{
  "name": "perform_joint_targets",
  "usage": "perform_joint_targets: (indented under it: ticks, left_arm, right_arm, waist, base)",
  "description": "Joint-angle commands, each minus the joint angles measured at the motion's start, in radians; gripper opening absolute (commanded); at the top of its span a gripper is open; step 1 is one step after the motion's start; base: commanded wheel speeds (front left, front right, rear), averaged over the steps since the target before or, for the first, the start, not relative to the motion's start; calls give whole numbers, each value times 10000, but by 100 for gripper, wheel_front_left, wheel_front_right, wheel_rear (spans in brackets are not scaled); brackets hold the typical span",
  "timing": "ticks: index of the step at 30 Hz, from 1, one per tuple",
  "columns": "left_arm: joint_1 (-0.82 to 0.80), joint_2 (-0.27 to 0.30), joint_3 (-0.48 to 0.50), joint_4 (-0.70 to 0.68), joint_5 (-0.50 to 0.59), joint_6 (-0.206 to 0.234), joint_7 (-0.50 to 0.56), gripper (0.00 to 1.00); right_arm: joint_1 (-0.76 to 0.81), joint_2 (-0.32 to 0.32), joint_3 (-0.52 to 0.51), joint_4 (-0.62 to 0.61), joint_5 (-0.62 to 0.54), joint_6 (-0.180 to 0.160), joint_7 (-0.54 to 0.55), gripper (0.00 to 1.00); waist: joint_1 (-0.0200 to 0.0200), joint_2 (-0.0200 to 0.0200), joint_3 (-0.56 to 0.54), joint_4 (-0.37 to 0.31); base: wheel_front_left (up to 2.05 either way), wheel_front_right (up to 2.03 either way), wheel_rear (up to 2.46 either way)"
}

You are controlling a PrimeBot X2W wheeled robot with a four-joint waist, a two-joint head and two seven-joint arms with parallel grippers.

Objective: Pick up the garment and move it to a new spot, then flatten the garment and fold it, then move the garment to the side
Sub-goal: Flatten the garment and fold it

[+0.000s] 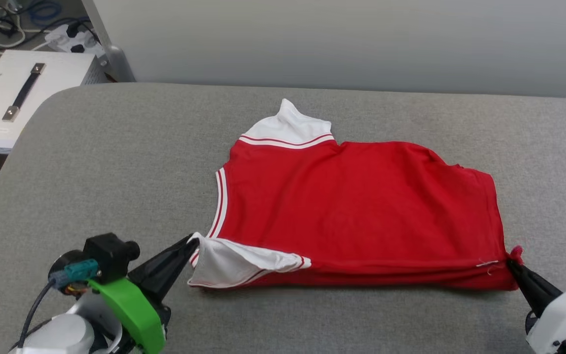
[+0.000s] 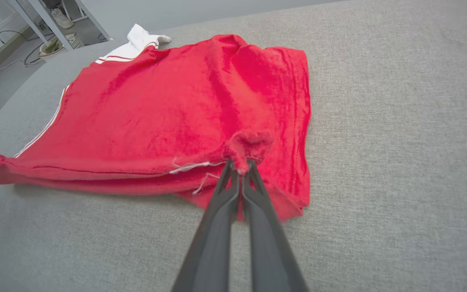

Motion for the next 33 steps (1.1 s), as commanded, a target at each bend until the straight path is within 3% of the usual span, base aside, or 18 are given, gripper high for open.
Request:
perform_joint_targets:
  ticks: [1,14,28,29,30,33]
  left_arm:
    - [-387,-185,-14,188,149,-45,113,0]
    - [-2259,-1232,-278,2810,385,-243,701,0]
    - [-3128,-2376,-604,5652,564,-318,206,0]
    - [-3148,-2464,-600,5827,543,-312,162,41]
    - [-3167,-2587,-620,6070,522,-320,102,100]
    - [-3195,-2854,-505,6446,434,-282,-328,100]
  right_arm:
    - [-340,100,-29,4,-192,-9,171,0]
    - [-2283,624,299,1040,-1165,-9,1365,0]
    - [-2843,843,524,1809,-1520,-9,1420,0]
    - [-2864,856,534,1867,-1533,-9,1388,25]
    - [-2888,882,555,1951,-1550,-9,1350,100]
    - [-2939,866,608,2073,-1710,-9,1162,100]
  waist:
    - [0,0,580,-193]
    - [0,0,1857,-482]
    - [0,0,2049,-550]
    - [0,0,2014,-547]
    - [0,0,1934,-549]
    - [0,0,1734,-553]
  base:
    - [0,0,0]
    - [0,0,0]
    - [0,0,0]
    - [0,0,0]
    - [0,0,0]
    - [0,0,0]
